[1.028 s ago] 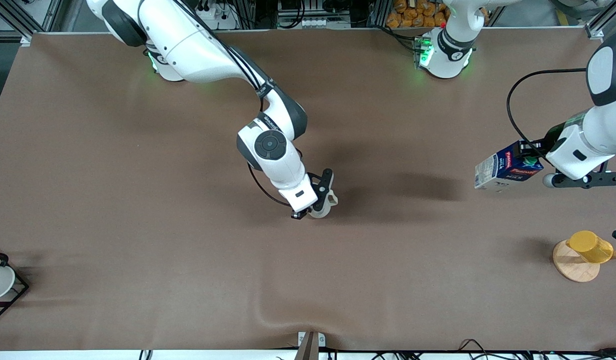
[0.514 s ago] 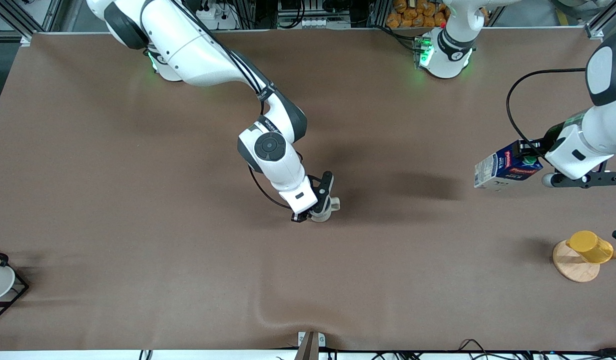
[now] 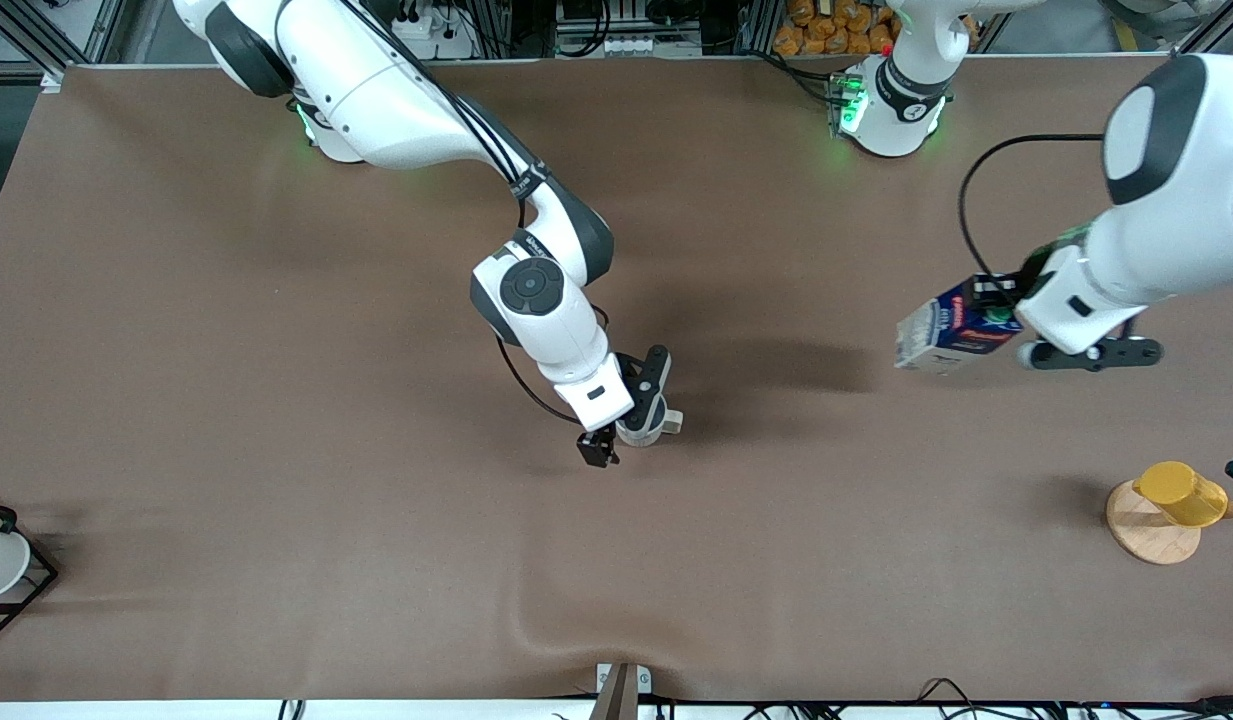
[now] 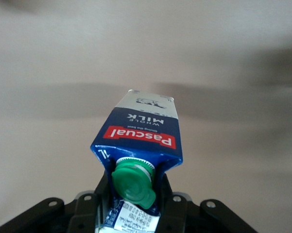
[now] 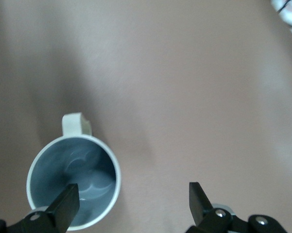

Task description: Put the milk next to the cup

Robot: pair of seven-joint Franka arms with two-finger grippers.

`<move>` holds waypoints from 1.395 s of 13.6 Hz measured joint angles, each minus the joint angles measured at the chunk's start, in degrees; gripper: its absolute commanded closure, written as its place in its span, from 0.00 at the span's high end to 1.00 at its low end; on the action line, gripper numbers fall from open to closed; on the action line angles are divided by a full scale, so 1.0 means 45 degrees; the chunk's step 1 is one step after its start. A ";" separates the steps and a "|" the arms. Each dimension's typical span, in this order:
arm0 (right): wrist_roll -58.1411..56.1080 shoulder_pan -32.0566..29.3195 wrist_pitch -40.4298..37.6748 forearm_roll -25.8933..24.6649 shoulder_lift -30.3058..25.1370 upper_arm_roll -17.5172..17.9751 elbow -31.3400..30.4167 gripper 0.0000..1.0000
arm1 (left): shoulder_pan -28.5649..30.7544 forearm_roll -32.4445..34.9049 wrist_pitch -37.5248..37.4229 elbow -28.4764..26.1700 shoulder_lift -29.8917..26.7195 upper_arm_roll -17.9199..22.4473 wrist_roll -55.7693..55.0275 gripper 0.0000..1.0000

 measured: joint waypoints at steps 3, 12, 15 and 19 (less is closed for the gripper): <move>0.0065 -0.0692 -0.0420 0.0021 -0.0893 -0.0038 0.0052 1.00 | -0.0029 -0.0046 -0.0007 -0.0055 0.0032 -0.1008 -0.1327 0.37; 0.0559 -0.4612 -0.2840 0.1956 -0.5433 -0.0131 -0.3923 1.00 | -0.2326 -0.0097 0.1429 -0.0091 0.1279 -0.2945 -0.6386 0.36; 0.1106 -0.6063 -0.5482 0.2276 -0.7226 -0.0291 -0.4583 1.00 | -0.3673 -0.0077 0.2672 0.0129 0.2394 -0.2944 -0.8470 0.36; 0.3654 -0.6505 -0.8497 0.2266 -0.8902 -0.1518 -0.4734 1.00 | -0.4792 0.0846 0.3439 0.1319 0.4171 -0.2898 -1.0078 0.36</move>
